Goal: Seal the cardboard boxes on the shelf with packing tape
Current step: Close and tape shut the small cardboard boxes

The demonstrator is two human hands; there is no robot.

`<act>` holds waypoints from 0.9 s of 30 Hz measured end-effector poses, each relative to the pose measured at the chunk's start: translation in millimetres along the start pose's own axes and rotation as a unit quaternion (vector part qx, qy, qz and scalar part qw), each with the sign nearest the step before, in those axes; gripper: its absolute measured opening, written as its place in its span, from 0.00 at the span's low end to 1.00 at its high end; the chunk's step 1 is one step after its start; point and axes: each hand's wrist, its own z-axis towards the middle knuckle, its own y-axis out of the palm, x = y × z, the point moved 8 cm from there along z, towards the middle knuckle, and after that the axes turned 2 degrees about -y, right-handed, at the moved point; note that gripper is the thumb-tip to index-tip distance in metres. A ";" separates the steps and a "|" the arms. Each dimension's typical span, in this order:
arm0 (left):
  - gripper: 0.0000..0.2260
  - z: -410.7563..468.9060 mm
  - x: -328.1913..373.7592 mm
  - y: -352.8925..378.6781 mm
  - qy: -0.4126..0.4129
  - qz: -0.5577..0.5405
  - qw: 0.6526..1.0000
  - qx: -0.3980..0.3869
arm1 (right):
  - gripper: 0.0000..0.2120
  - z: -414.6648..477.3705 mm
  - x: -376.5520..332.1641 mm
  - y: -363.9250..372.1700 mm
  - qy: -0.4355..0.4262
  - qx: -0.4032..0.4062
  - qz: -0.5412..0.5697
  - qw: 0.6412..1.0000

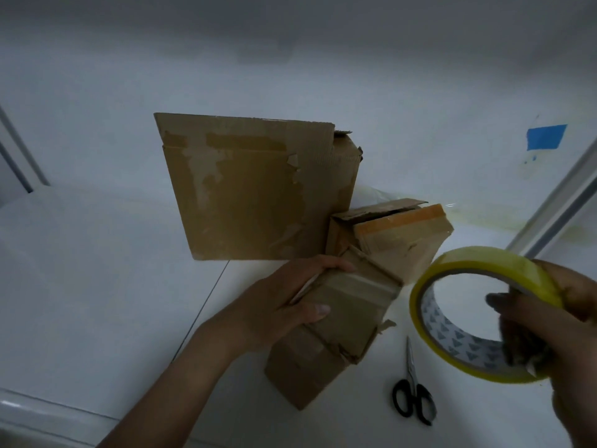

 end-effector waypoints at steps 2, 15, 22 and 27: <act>0.25 -2.1 -1.0 -11.7 0.009 0.022 0.999 0.023 | 0.07 1.0 -0.8 8.5 -0.002 0.004 -0.003 1.000; 0.42 -17.6 28.8 1.5 0.005 0.310 0.937 0.163 | 0.21 -2.3 -23.3 36.3 0.001 0.014 0.062 0.998; 0.33 -6.1 15.3 -15.9 0.021 0.294 0.936 0.195 | 0.28 -4.0 -26.4 78.9 0.020 -0.117 0.248 0.961; 0.25 -33.8 34.6 -9.2 0.050 0.177 0.923 0.337 | 0.31 -13.1 -29.2 98.4 -0.001 -0.143 0.272 0.952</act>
